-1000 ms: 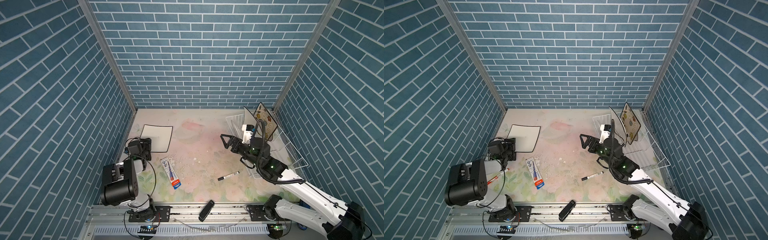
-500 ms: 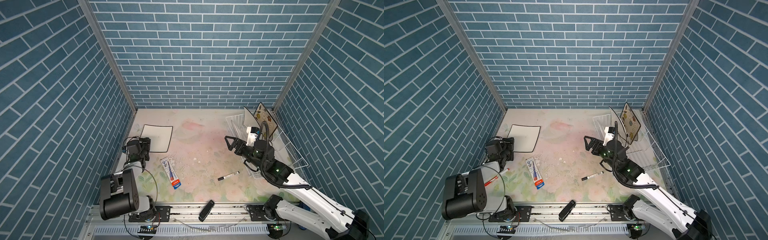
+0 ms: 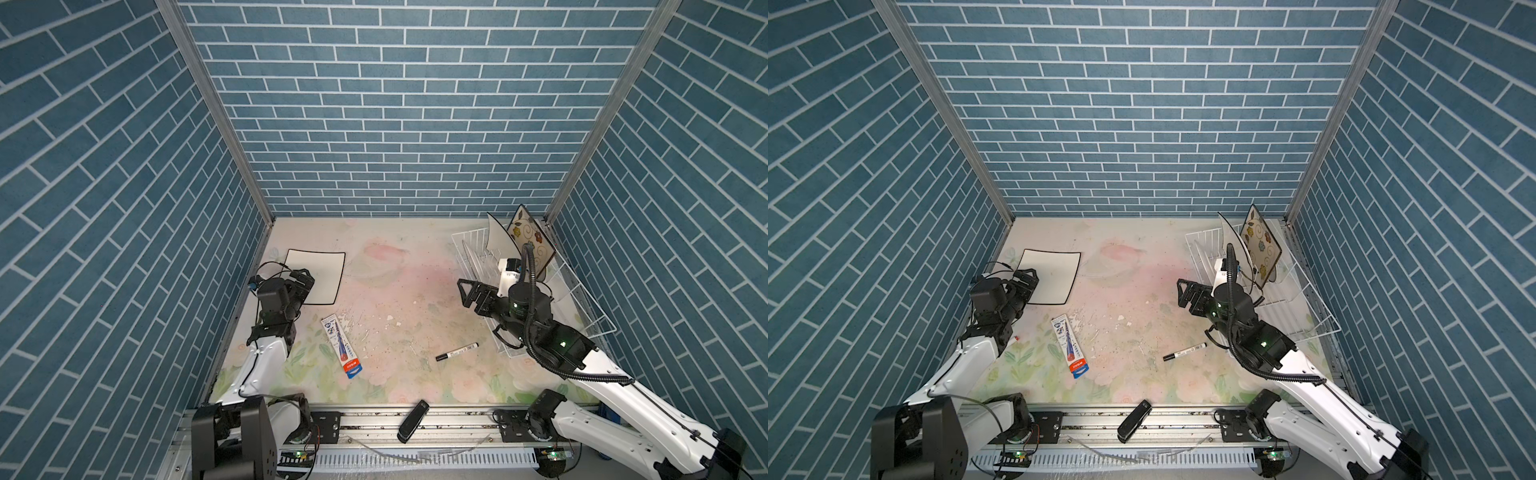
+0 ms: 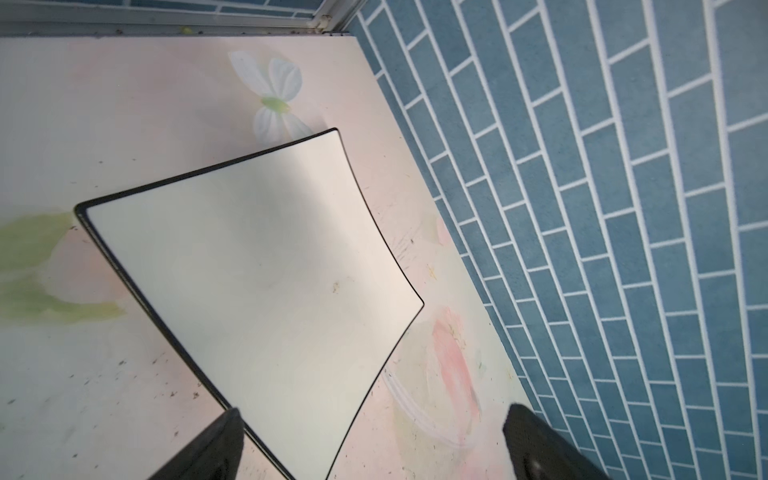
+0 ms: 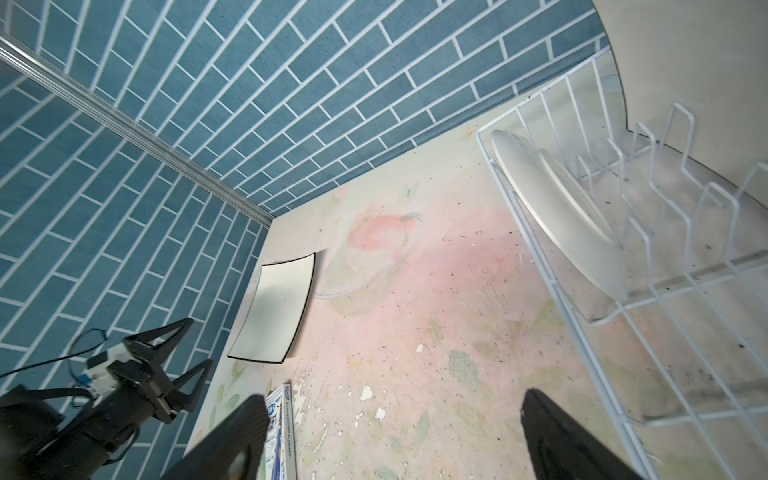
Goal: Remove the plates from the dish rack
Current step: 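Open and raise the left gripper while the right gripper moves toward the rack, then move the right gripper over the rack toward the next white plate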
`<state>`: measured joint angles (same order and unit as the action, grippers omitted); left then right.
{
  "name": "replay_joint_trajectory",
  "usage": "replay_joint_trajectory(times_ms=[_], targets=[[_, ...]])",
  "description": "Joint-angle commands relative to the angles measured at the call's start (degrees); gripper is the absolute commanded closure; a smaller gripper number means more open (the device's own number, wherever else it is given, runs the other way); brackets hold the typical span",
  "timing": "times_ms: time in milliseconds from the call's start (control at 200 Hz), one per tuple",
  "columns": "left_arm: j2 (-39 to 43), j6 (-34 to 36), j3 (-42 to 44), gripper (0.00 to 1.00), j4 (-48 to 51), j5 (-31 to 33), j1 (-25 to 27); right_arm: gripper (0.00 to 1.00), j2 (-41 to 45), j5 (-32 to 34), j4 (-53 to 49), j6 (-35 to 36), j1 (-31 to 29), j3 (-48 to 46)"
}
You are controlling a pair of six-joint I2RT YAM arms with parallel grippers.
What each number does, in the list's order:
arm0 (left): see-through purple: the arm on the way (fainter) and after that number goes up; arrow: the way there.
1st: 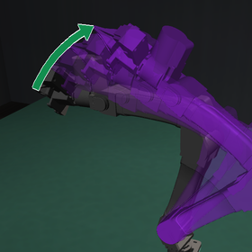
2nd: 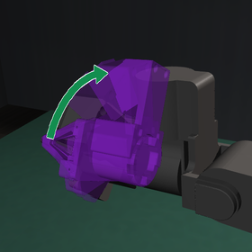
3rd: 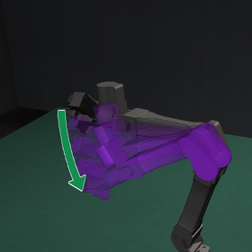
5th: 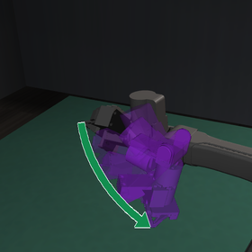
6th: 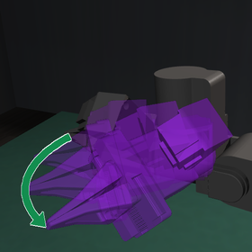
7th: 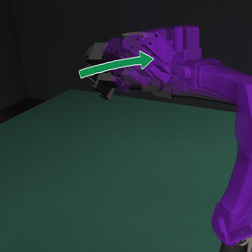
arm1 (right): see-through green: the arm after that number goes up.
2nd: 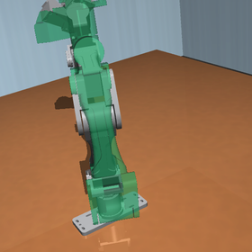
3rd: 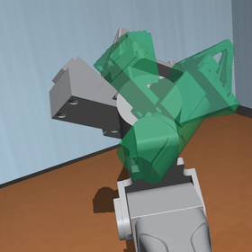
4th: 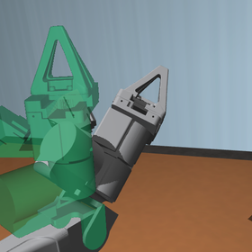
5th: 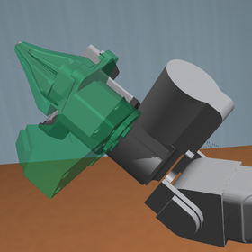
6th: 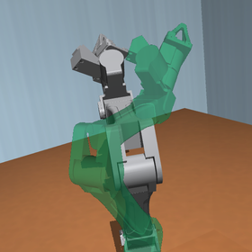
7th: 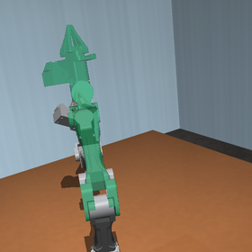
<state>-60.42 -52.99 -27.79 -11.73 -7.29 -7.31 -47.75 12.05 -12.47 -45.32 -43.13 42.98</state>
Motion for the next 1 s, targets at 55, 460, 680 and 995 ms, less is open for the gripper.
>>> replay_joint_trajectory(times_ms=[55, 460, 680, 995], targets=[[3.9, 11.4, -2.4, 0.0, 4.0, 3.6, 3.3, 0.03, 0.0, 4.9, -6.5, 4.6, -0.2, 4.8], [3.5, 17.6, -3.9, 0.0, 2.0, -1.8, 10.1, 0.02, -0.5, 11.4, -16.0, 9.0, -0.1, 10.2], [3.8, 18.3, -4.7, 0.0, 4.6, -2.9, 10.3, 0.02, -2.7, 17.5, -31.9, 17.0, 0.5, 20.2], [4.9, 19.5, -4.6, 0.0, 6.2, -2.5, 12.0, 0.02, -11.4, 26.2, -52.3, 23.2, 2.7, 36.4]])
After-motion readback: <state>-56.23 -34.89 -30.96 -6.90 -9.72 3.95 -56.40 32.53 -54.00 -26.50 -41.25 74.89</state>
